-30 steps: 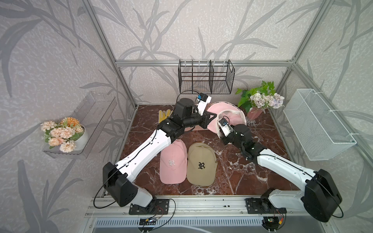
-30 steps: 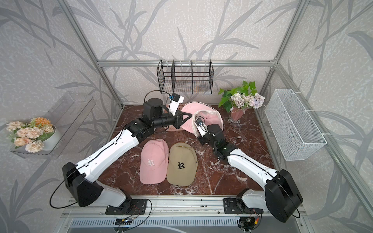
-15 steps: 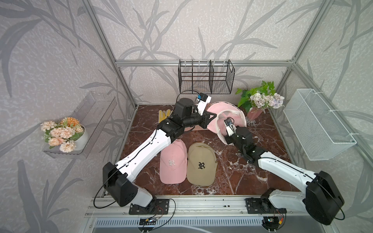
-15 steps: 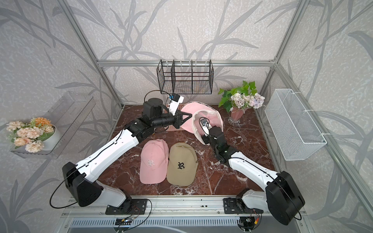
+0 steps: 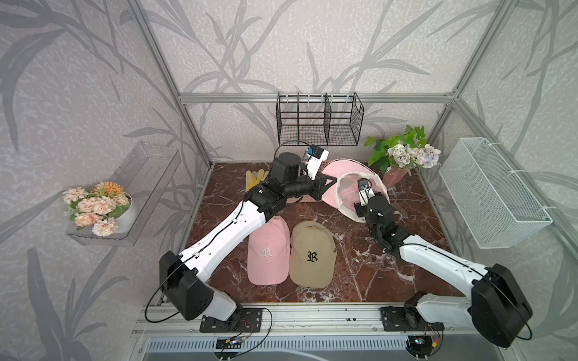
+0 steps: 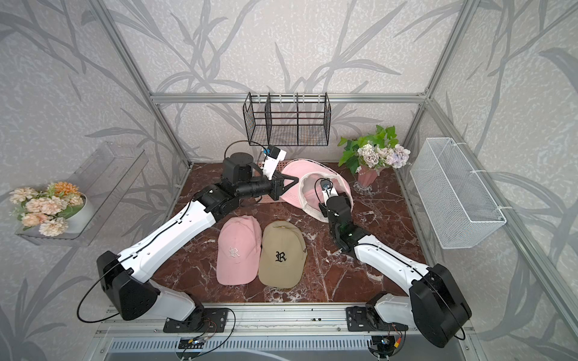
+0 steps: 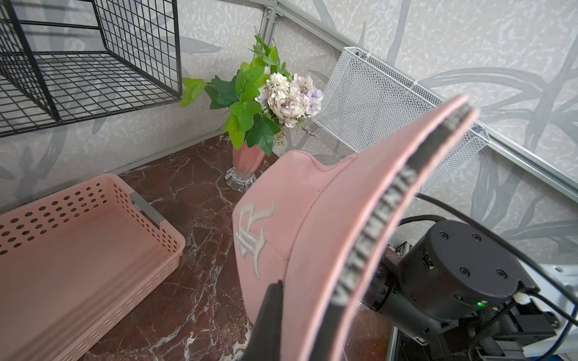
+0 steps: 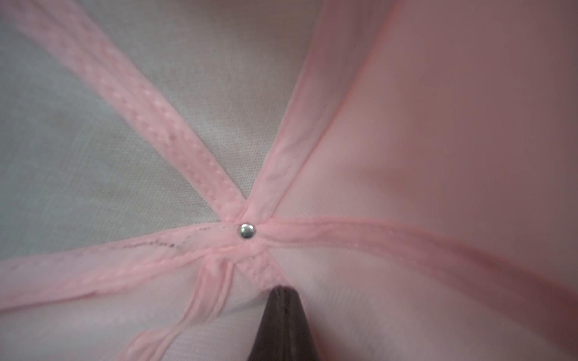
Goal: Turn the baseball cap inside out
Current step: Turn over the baseball cap, then place the baseball cap at the center of the board.
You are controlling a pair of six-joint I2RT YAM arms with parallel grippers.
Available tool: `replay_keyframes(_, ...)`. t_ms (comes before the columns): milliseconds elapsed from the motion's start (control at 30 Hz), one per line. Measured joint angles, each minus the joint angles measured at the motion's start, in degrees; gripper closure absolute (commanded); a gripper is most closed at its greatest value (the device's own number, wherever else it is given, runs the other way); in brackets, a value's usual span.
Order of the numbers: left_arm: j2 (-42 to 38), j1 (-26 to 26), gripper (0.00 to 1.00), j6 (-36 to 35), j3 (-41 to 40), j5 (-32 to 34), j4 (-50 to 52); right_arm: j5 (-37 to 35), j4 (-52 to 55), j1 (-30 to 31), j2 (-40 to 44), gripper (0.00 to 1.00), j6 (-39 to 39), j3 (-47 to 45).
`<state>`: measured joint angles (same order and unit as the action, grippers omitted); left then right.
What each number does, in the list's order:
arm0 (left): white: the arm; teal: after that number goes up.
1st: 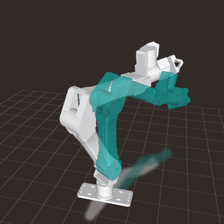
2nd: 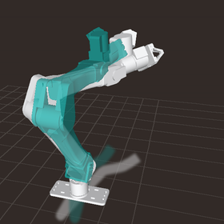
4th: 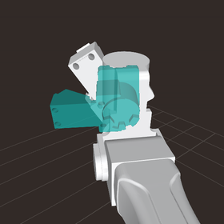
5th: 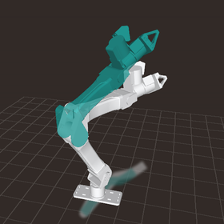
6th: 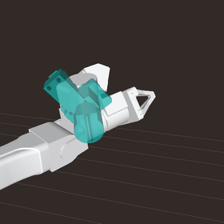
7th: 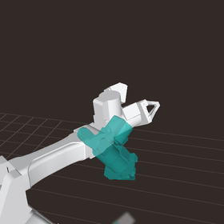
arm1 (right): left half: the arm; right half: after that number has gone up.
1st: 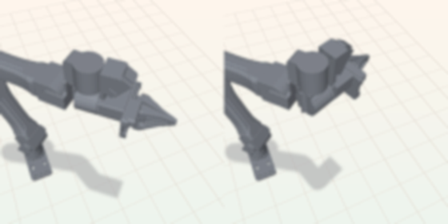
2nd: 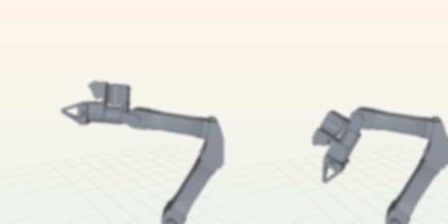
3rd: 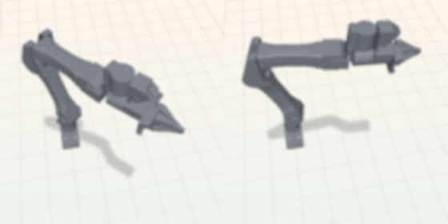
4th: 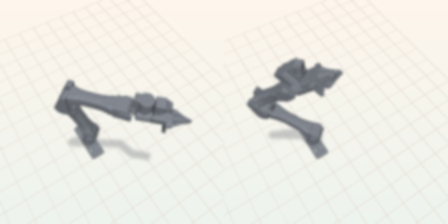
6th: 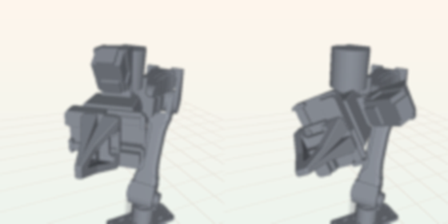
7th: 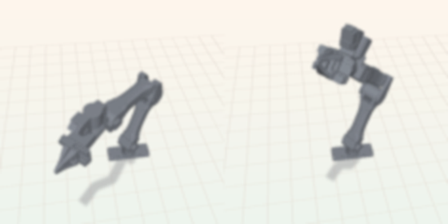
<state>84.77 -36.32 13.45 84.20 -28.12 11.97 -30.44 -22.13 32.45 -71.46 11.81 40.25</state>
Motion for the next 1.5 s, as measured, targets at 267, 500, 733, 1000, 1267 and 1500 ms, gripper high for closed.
replay_keyframes(267,0.0,0.0,1.0,0.0,0.0,0.24,0.02,14.16,-1.81,-0.28,7.08,0.73,-1.46,-2.08)
replay_keyframes(500,0.0,0.0,1.0,0.0,-0.07,0.0,0.02,8.79,-6.08,-0.59,5.55,0.78,-1.9,-1.95)
replay_keyframes(733,0.0,0.02,1.0,-0.02,-0.07,-0.04,0.04,-1.46,-5.73,-0.76,0.57,0.69,-1.49,-1.11)
replay_keyframes(1000,-0.02,0.0,1.0,-2.45,-0.5,2.25,-0.31,8.52,3.1,-1.27,8.02,0.38,-5.6,-0.79)
replay_keyframes(1267,-0.02,0.0,1.0,-10.27,-4.13,12.09,-7.1,23.21,14.73,-5.49,19.58,0.28,-16.68,3.89)
replay_keyframes(1500,-1.33,-0.74,1.0,-23.21,-13.62,17.57,-19.19,32.92,25.11,-15.69,23.56,0.28,-35.74,6.23)
